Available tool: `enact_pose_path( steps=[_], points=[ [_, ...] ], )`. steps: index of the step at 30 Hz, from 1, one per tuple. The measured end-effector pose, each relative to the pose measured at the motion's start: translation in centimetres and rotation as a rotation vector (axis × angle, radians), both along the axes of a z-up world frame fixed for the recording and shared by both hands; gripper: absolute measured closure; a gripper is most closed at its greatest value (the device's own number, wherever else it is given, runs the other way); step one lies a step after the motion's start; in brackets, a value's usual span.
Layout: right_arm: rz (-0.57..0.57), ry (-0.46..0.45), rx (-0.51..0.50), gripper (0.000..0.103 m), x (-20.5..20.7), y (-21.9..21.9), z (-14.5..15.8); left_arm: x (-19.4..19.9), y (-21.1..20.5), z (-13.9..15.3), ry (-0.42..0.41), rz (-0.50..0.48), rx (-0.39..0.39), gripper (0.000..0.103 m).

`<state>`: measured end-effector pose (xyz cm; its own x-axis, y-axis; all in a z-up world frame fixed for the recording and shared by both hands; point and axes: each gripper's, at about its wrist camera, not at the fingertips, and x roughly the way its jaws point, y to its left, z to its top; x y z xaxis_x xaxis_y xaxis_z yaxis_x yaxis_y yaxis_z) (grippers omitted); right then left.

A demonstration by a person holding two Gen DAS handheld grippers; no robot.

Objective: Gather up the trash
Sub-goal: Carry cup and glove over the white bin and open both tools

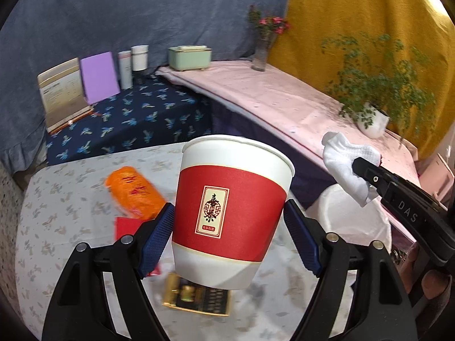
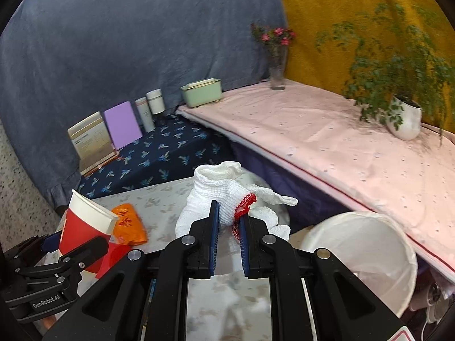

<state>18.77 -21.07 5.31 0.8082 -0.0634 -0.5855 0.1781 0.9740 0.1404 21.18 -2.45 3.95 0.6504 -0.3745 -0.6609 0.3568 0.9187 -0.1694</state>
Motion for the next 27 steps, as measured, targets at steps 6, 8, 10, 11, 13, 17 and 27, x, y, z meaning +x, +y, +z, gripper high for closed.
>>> enact_pose_path(
  steps=[6, 8, 10, 11, 13, 17, 27],
  points=[
    [-0.094, -0.011, -0.001, 0.09, -3.1, -5.1, 0.5, -1.9, -6.7, 0.8, -0.018, -0.111, 0.007, 0.029],
    [-0.127, -0.011, 0.001, 0.09, -4.3, -7.0, 0.4, -2.5, -8.7, 0.8, -0.019, -0.144, 0.012, 0.029],
    [-0.155, -0.008, 0.003, 0.09, -5.2, -8.6, 0.2, -3.1, -10.6, 0.9, -0.02, -0.174, 0.017, 0.029],
    [-0.172, -0.006, 0.003, 0.09, -5.8, -9.5, 0.0, -3.3, -11.5, 0.8, -0.02, -0.188, 0.02, 0.029],
    [-0.198, -0.001, 0.006, 0.09, -6.7, -10.9, -0.2, -3.9, -13.4, 0.7, -0.018, -0.219, 0.023, 0.029],
    [-0.247, 0.011, 0.011, 0.09, -8.2, -13.5, -0.8, -4.9, -16.5, 0.2, -0.011, -0.268, 0.038, 0.029],
    [-0.321, 0.039, 0.028, 0.087, -10.8, -17.7, -2.8, -6.0, -21.5, -2.1, 0.025, -0.337, 0.07, 0.028]
  ],
)
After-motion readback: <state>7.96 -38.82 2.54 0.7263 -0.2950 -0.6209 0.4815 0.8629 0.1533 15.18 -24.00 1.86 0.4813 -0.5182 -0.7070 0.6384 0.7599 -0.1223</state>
